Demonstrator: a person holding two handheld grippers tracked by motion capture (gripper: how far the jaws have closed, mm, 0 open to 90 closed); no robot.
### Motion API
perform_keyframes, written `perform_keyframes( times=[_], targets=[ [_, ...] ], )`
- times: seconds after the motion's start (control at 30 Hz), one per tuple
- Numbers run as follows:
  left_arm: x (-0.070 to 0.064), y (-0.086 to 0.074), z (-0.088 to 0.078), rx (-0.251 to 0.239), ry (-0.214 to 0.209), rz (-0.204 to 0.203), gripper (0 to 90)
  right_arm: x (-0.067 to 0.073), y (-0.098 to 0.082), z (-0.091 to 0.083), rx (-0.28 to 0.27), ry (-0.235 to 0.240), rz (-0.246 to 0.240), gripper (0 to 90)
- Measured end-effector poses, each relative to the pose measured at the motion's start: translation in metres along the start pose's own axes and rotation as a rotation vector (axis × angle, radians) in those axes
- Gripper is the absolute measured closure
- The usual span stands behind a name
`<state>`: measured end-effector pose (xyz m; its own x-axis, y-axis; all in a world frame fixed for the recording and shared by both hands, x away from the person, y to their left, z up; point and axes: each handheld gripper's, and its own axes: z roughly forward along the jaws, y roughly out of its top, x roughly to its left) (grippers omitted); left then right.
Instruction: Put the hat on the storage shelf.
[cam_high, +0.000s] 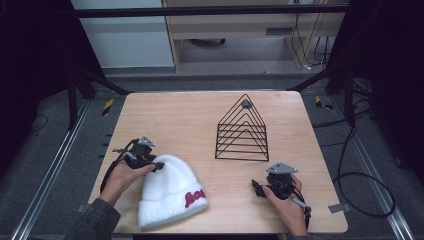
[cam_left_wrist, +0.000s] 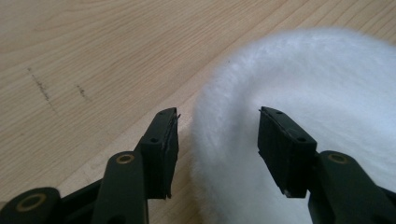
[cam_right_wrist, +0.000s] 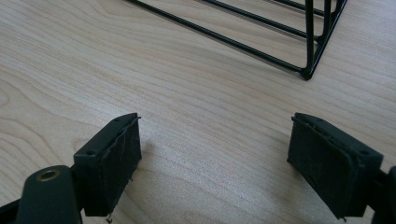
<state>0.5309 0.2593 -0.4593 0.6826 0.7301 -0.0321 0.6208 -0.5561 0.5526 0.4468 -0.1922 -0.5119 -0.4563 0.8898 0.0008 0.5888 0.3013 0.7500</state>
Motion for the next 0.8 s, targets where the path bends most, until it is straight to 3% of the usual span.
perform_keyframes(
  times=[0.23,0.43,0.47,0.57,0.8],
  targets=[
    [-0.002,-0.004,0.006,-0.003,0.011,-0.006,52.6,0.0,0.0,0.0,0.0,0.0,0.001,17.0],
    [-0.002,-0.005,0.008,-0.001,-0.008,-0.009,62.4,0.0,0.0,0.0,0.0,-0.002,0.0,17.0],
    [-0.003,-0.005,0.007,-0.009,-0.019,-0.01,70.5,0.0,0.0,0.0,0.0,-0.001,0.001,17.0],
    [-0.004,-0.004,0.007,-0.008,-0.023,0.002,79.3,0.0,0.0,0.0,0.0,-0.001,0.001,17.0],
    [-0.018,0.002,-0.012,-0.048,0.007,0.041,81.2,0.0,0.0,0.0,0.0,-0.002,0.001,17.0]
  ],
)
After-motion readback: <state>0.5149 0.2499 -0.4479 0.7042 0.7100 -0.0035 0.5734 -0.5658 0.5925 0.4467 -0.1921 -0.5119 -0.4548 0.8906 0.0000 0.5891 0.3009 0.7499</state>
